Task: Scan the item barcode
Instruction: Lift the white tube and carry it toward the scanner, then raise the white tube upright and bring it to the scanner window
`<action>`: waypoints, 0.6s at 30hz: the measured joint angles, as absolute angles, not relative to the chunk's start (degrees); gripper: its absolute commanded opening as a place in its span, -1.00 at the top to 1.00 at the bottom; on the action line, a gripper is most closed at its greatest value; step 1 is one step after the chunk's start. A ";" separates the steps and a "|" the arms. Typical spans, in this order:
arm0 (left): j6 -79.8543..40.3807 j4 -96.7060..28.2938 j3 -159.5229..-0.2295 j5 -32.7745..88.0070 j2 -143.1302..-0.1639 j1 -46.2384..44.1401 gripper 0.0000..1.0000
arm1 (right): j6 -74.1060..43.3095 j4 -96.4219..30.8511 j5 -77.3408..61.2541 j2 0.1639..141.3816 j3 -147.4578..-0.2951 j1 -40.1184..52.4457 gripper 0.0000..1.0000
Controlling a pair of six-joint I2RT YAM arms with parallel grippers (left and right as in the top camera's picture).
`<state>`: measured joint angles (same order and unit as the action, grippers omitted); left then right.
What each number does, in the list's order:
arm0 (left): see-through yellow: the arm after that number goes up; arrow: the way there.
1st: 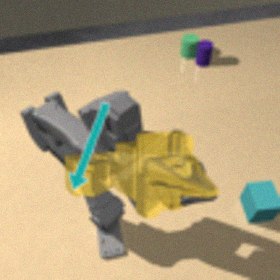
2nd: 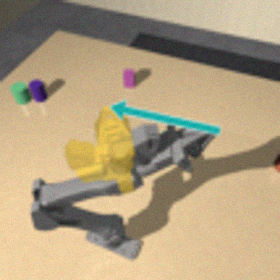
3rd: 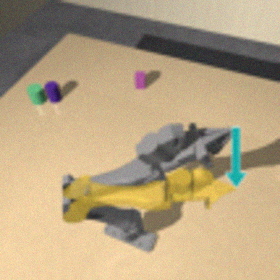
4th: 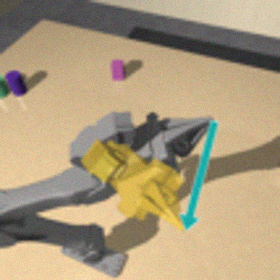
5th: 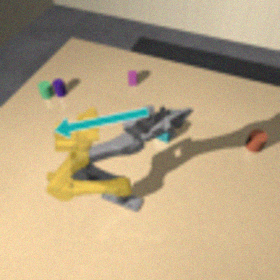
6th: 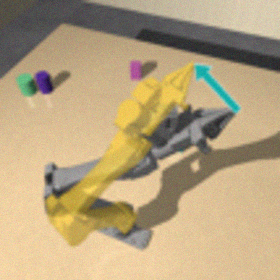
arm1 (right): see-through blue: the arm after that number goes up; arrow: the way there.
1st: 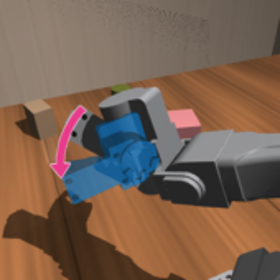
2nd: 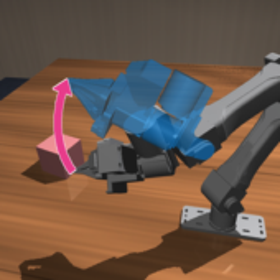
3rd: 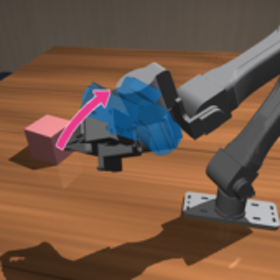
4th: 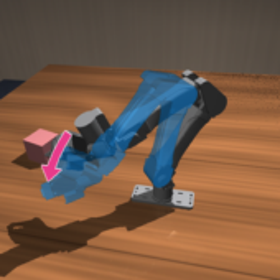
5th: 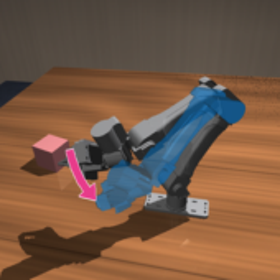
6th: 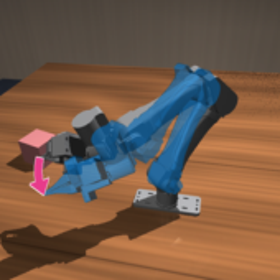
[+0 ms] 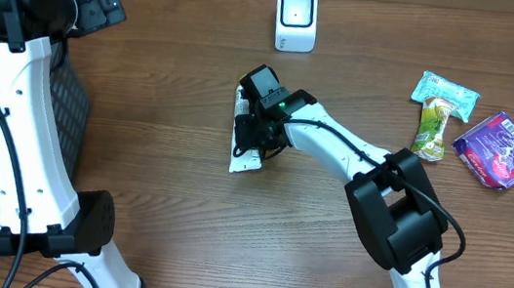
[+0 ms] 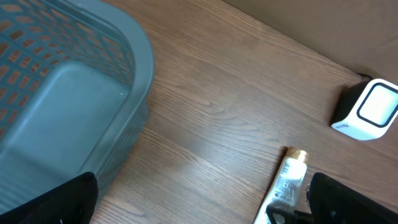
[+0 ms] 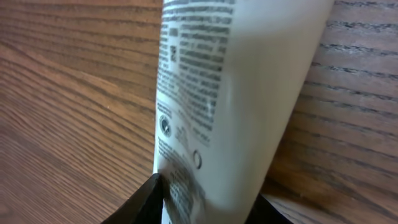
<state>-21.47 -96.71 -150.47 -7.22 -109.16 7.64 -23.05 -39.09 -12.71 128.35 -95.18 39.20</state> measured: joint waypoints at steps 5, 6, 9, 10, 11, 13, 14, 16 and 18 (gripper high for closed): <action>-21.47 -96.68 -150.47 -7.22 -109.16 7.64 -0.99 | -24.88 -38.17 -14.81 128.66 -95.44 39.05 0.93; -21.47 -96.71 -150.47 -7.22 -109.16 7.64 -0.99 | -25.04 -38.09 -15.14 128.64 -95.48 39.03 0.93; -21.47 -96.71 -150.47 -7.22 -109.16 7.64 -1.00 | -25.43 -37.95 -16.36 128.64 -95.50 38.89 0.93; -21.47 -96.71 -150.47 -7.25 -109.16 7.64 -0.99 | -25.47 -37.95 -16.86 128.64 -95.50 38.76 0.93; -21.47 -96.71 -150.47 -7.25 -109.16 7.64 -0.99 | -25.45 -38.09 -17.69 128.64 -95.50 38.59 0.93; -21.47 -96.71 -150.47 -7.22 -109.16 7.64 -0.99 | -24.84 -38.41 -19.68 128.64 -95.50 37.93 0.93; -21.47 -96.71 -150.47 -7.22 -109.16 7.64 -0.99 | -23.64 -38.74 -21.52 128.64 -95.50 37.45 0.93; -21.47 -96.68 -150.47 -7.25 -109.16 7.64 -0.99 | -20.99 -39.42 -25.56 128.64 -95.33 36.27 0.93; -21.47 -96.71 -150.47 -7.25 -109.16 7.64 -0.99 | -18.15 -40.10 -30.87 128.33 -94.89 34.52 0.93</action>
<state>-21.47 -96.71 -150.47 -7.25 -109.16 7.64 -18.15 -40.10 -30.87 128.33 -94.89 34.52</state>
